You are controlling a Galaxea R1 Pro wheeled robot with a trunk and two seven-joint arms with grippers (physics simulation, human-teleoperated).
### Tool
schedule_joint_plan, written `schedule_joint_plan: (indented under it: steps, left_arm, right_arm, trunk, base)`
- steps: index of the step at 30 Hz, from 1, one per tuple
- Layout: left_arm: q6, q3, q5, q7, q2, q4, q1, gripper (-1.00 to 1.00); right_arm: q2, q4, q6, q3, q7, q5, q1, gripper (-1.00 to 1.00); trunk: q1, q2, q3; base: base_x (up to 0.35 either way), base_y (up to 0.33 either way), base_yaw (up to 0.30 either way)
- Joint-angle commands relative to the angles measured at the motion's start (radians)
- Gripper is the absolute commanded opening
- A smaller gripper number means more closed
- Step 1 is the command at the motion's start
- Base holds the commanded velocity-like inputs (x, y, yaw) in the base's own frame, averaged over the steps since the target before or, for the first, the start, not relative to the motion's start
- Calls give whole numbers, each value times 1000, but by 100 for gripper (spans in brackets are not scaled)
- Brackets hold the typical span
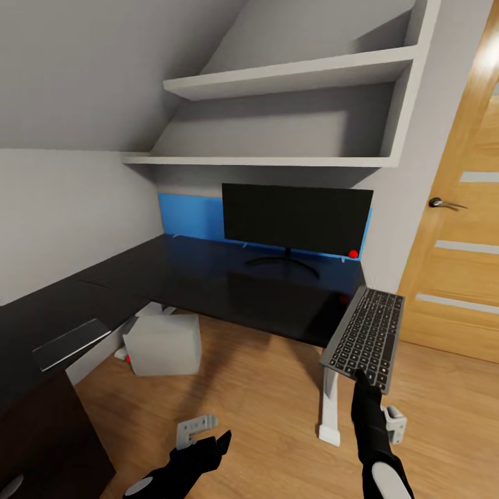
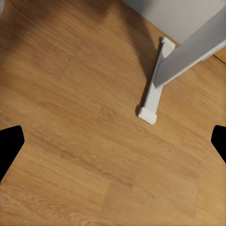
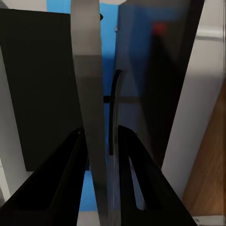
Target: In the bedroom, organize the workspace by keeping the computer under the desk, ensuring the monitor is on the desk, placing the keyboard on the desk next to the monitor, placing the mouse on the desk next to the keyboard, moving the folder from the swivel chair onto the desk next to the mouse, stacking the notebook on top of the folder with the pen on top of the notebook, and positioning the swivel chair next to the desk.
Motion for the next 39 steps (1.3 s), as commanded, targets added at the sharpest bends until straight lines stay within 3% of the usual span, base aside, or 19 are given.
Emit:
schedule_joint_plan:
  steps: [1,39]
  left_arm:
    - [2,-1,11,9,0,-2,0,100]
    - [1,-19,9,9,0,-2,0,100]
  right_arm:
    - [0,4,-5,2,2,-7,-1,-100]
    - [-2,14,-12,-5,-8,-3,-1,-100]
  trunk:
    - [0,0,-1]
    - [0,0,-1]
  base:
    - [16,9,0]
    - [41,42,0]
